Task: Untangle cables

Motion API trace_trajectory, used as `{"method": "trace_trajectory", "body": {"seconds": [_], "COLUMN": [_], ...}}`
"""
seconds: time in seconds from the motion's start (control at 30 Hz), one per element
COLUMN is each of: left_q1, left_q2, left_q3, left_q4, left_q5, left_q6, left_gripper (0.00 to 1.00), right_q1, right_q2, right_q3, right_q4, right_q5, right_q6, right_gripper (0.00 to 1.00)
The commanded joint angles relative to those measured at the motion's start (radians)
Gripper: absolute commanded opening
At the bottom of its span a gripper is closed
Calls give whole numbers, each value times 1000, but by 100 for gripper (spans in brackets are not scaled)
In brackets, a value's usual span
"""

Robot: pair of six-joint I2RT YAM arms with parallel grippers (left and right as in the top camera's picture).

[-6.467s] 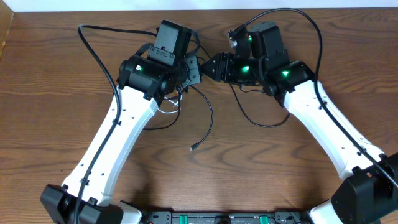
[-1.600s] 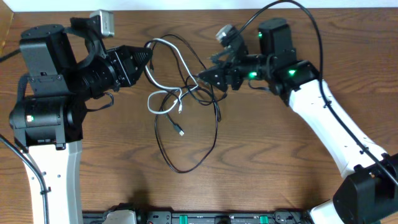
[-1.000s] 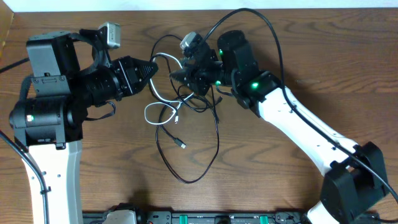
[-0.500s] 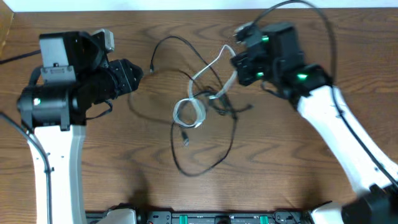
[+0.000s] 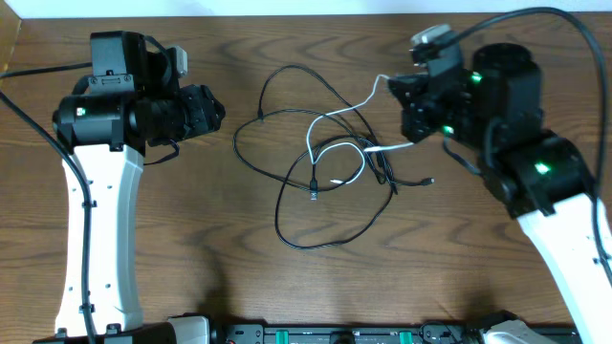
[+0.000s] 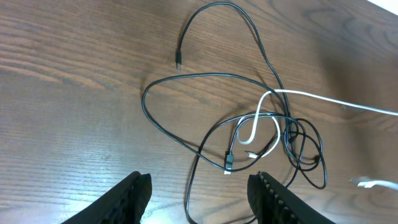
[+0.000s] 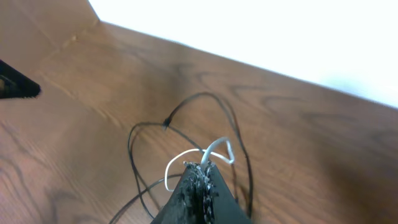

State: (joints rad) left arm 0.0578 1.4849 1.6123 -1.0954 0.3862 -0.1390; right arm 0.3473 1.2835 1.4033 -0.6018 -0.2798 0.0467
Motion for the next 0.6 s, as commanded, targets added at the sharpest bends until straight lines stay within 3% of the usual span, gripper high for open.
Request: {"method": "trace_trajectory", "body": {"seconds": [0.0,0.23,0.43,0.57], "left_q1": [2,2,-6,-76], "left_q2": [10,10,10,12], "left_q3": [-5,-5,-5,-5], "left_q4": [1,8,16,32], "left_q5": [7,32,155,156], "left_q6": [46,69,173,208], "left_gripper": [55,56,56,63], "right_q1": [-34,-137,-232,-261], "right_q2": [-103,-311,-460,-500], "right_q3": [50,121,125,125], "right_q4": [6,6,-11,-58], "right_q5": [-3,1,167,235], "right_q6": [13,13,13,13], "right_gripper": [1,1,1,1]}}
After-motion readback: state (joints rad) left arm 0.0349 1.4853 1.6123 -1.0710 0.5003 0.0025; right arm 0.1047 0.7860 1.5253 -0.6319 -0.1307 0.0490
